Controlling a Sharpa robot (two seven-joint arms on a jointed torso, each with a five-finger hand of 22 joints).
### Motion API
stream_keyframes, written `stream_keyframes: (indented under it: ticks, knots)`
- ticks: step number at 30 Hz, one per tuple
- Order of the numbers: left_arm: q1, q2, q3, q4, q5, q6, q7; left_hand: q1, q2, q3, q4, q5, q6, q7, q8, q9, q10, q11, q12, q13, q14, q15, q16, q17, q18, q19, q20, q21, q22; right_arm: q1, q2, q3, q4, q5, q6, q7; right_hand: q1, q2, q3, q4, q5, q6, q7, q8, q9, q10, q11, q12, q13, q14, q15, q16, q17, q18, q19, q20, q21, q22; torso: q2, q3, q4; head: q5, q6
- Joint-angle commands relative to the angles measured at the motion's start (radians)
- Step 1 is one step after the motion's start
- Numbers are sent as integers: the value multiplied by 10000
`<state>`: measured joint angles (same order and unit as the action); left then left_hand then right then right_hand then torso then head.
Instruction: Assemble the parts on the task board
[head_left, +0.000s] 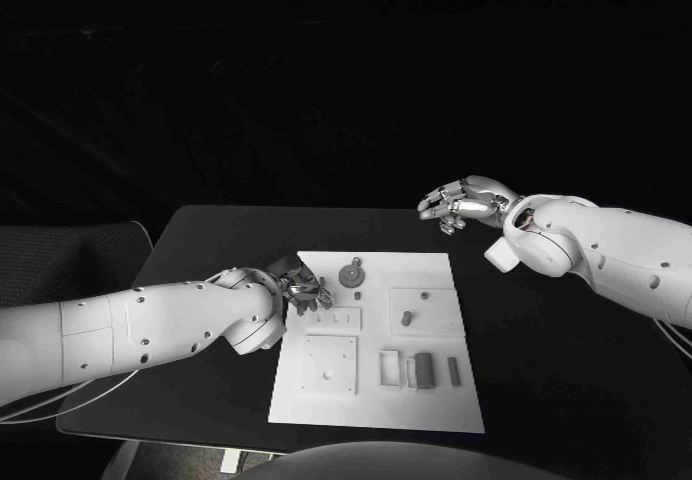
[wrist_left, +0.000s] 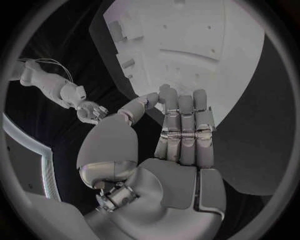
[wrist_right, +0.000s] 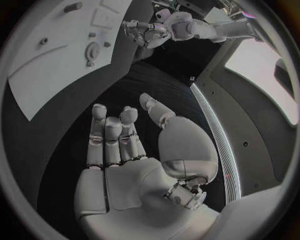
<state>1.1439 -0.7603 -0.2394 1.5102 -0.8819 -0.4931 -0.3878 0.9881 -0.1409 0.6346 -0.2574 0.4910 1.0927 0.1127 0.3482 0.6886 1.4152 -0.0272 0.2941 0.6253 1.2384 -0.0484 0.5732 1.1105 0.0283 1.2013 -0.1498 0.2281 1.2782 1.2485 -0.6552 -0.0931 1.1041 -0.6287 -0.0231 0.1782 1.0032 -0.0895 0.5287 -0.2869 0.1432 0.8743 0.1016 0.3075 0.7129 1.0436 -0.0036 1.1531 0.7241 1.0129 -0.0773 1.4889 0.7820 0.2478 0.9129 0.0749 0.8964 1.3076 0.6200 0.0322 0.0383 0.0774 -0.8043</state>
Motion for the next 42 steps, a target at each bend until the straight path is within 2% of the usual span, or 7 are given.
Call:
stream_keyframes:
  ticks: [1,4,8,14,19,26,42]
  knots:
    - [-80,121,1,0,-477,-242,-108,119,13,61,18,21,793,-743,47,16,-33,-60,40,12,20,-43,52,-16,94,61,4,42,12,0,19,4,64,-496,-225,114,97,33,-43,-10,-11,434,334,-66,-16,-1669,319,-68,-16,-16,21,-55,-16,140,62,-21,-43,49,-89,57,-20,-5,-57]
    - [-244,265,0,-105,-592,-293,-154,114,-3,66,42,23,793,-740,39,18,-39,-58,45,11,15,-42,63,-28,90,61,5,42,20,-1,40,3,112,-660,-258,116,102,34,-43,-10,-11,437,334,-70,-20,-1667,319,-70,-21,-13,22,-56,-18,140,66,-23,-43,49,-123,77,-31,-14,-111]
    - [-464,469,0,-316,-687,-307,-170,113,-6,72,59,20,790,-738,31,19,-46,-56,46,9,8,-41,70,-38,89,59,5,42,26,-1,36,3,151,-781,-297,114,109,39,-42,-10,-10,440,334,-74,-23,-1665,319,-72,-26,-10,22,-57,-20,140,70,-25,-43,49,-132,92,-47,-32,-105]
    - [-691,666,1,-667,-841,-330,-136,112,-10,81,87,2,781,-733,15,20,-60,-52,48,4,-7,-40,80,-58,86,51,5,38,37,-1,-2,2,200,-860,-374,88,119,48,-39,-10,-9,445,334,-81,-30,-1663,319,-74,-34,-7,22,-59,-24,140,75,-27,-44,49,-74,58,-41,-82,-55]
    - [-724,774,1,-922,-1019,-339,-72,115,-17,85,98,-7,775,-730,6,21,-69,-49,49,1,-17,-40,86,-70,84,44,5,35,43,-1,-9,2,224,-884,-399,72,121,51,-40,-9,-10,448,334,-86,-34,-1661,319,-76,-39,-5,22,-61,-26,140,78,-28,-45,50,-51,42,-23,-103,-42]
    - [-763,808,2,-1005,-1135,-379,-45,115,-19,84,99,-8,774,-729,5,21,-70,-49,49,1,-18,-40,87,-71,84,43,5,34,43,-2,-19,2,261,-939,-402,56,119,58,-43,-3,-10,452,336,-96,-43,-1658,320,-79,-50,-1,22,-64,-32,140,83,-29,-48,49,-23,19,-26,-120,-12]
    - [-764,979,4,-1127,-1141,-327,-63,115,-19,84,99,-8,774,-729,5,21,-70,-49,49,1,-18,-40,87,-71,84,43,5,34,43,-4,-44,0,334,-941,-390,22,101,71,-52,8,-12,462,338,-116,-60,-1652,323,-84,-71,6,25,-70,-42,140,91,-29,-56,49,27,20,-29,-162,45]
